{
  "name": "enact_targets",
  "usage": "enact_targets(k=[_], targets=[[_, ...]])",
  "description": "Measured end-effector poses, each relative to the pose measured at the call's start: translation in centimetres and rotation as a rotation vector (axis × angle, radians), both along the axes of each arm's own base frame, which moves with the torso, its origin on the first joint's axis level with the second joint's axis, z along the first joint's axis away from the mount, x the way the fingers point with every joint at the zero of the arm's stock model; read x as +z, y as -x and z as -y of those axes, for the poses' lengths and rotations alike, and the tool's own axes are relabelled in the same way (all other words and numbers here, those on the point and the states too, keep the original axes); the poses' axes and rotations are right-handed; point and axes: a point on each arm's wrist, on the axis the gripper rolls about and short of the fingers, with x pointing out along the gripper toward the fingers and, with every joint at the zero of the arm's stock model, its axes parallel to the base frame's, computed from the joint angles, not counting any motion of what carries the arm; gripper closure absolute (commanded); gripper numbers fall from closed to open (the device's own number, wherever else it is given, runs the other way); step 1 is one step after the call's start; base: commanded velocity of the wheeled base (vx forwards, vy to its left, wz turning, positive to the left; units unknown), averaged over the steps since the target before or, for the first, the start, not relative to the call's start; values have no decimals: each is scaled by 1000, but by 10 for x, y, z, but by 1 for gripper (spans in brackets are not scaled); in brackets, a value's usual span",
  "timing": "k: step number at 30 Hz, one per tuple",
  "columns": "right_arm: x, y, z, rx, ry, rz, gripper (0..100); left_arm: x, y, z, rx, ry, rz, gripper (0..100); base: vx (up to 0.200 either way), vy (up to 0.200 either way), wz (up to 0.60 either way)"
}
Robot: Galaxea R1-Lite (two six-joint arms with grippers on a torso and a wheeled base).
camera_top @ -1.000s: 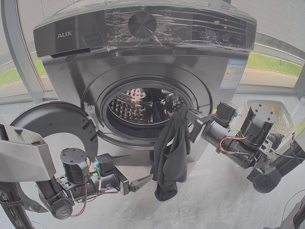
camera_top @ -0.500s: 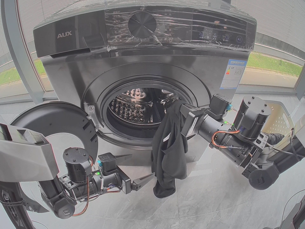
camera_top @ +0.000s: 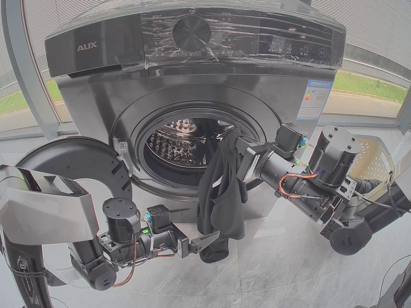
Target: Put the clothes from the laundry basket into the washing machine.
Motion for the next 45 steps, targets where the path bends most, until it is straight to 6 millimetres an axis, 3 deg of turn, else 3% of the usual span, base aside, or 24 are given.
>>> enact_targets(k=[11,37,45], targets=[[-2,3,-2,12,-8,-6,100,-14,-22,16,6,76,-63,0,0,0,0],[-9,9,-3,27,4,-29,100,-44,-53,38,9,115,-83,0,0,0,0],[-8,9,-1,22,-8,-15,100,-47,-52,44,-3,123,-95,0,0,0,0]])
